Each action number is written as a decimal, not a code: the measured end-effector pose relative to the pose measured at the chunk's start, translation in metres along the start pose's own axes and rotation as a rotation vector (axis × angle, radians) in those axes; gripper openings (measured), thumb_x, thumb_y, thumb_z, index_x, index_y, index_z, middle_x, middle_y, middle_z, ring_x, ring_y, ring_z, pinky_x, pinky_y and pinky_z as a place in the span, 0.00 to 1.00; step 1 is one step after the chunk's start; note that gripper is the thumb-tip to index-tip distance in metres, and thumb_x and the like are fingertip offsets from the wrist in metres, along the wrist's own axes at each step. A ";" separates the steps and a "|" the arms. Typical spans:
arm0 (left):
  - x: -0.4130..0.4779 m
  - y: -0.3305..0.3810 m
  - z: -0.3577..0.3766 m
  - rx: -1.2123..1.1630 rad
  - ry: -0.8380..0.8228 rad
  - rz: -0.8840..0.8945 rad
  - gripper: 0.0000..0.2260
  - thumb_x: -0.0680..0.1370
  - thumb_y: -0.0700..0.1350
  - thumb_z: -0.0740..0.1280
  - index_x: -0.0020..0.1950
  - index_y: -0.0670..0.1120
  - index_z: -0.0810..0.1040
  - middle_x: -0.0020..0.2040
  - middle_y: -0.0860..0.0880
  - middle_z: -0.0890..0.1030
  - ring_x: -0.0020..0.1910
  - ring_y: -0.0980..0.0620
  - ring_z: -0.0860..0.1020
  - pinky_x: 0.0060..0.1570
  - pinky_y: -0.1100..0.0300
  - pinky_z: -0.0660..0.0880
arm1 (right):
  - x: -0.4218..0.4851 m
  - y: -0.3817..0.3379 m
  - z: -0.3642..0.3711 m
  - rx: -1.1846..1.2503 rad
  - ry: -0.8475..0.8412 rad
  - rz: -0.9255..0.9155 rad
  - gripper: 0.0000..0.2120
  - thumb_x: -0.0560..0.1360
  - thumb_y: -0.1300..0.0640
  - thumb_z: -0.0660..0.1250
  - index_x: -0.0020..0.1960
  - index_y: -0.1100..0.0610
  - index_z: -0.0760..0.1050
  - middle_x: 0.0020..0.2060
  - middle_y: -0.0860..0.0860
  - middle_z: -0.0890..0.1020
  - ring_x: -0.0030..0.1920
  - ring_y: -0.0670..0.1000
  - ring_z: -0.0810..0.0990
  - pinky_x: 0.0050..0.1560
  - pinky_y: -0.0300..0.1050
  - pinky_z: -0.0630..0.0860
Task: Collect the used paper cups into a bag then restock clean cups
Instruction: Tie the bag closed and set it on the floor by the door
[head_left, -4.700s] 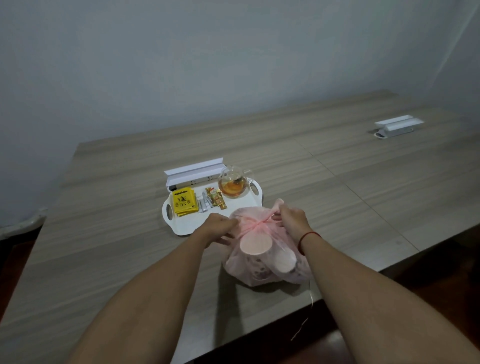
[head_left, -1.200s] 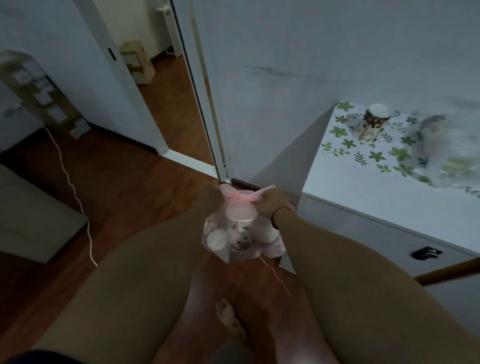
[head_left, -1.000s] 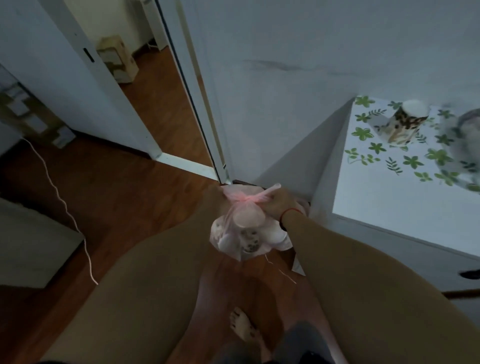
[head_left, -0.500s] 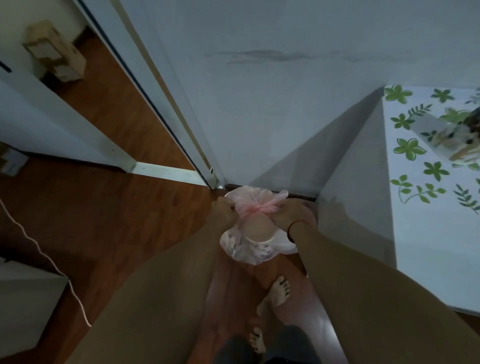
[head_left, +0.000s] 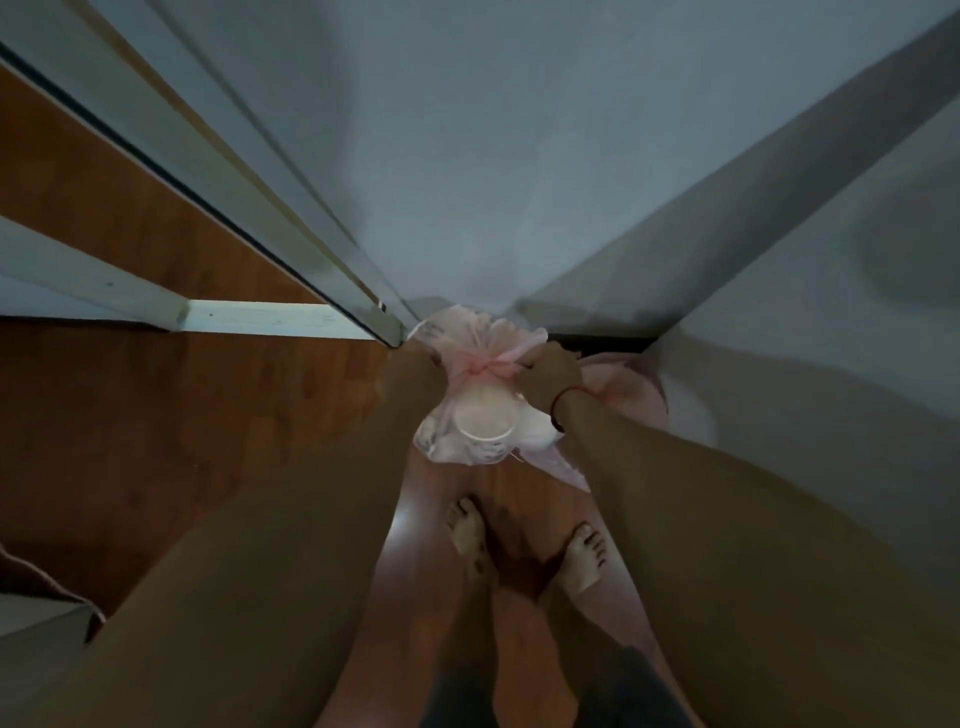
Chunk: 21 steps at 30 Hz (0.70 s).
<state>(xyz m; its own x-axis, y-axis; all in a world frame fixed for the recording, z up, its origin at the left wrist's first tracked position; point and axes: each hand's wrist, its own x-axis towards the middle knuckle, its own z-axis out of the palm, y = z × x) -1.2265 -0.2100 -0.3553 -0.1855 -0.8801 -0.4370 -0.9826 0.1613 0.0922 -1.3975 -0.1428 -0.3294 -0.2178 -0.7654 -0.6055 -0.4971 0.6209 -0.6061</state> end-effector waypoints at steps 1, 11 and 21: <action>0.016 0.001 0.007 0.019 -0.024 0.007 0.13 0.75 0.41 0.62 0.54 0.43 0.84 0.55 0.43 0.83 0.57 0.41 0.80 0.56 0.54 0.75 | 0.019 0.008 0.011 -0.015 -0.006 0.034 0.11 0.75 0.54 0.67 0.46 0.62 0.83 0.40 0.56 0.81 0.44 0.54 0.78 0.36 0.40 0.68; 0.134 -0.042 0.121 -0.020 -0.076 0.202 0.27 0.71 0.44 0.47 0.55 0.41 0.83 0.53 0.40 0.82 0.53 0.41 0.80 0.44 0.61 0.69 | 0.163 0.085 0.115 0.046 0.071 0.130 0.11 0.73 0.57 0.66 0.51 0.61 0.81 0.50 0.59 0.83 0.53 0.59 0.82 0.54 0.50 0.79; 0.191 -0.039 0.219 -0.202 -0.179 0.186 0.09 0.70 0.33 0.64 0.43 0.36 0.84 0.42 0.38 0.84 0.44 0.38 0.82 0.43 0.53 0.76 | 0.248 0.144 0.145 -0.181 0.077 0.139 0.15 0.70 0.49 0.68 0.53 0.53 0.81 0.50 0.54 0.83 0.52 0.57 0.82 0.44 0.40 0.72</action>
<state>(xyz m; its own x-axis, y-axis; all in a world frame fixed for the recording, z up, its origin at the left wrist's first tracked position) -1.2257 -0.2866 -0.6388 -0.3782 -0.7485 -0.5448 -0.9131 0.2046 0.3528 -1.4008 -0.2193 -0.6418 -0.3550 -0.6897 -0.6311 -0.5988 0.6862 -0.4131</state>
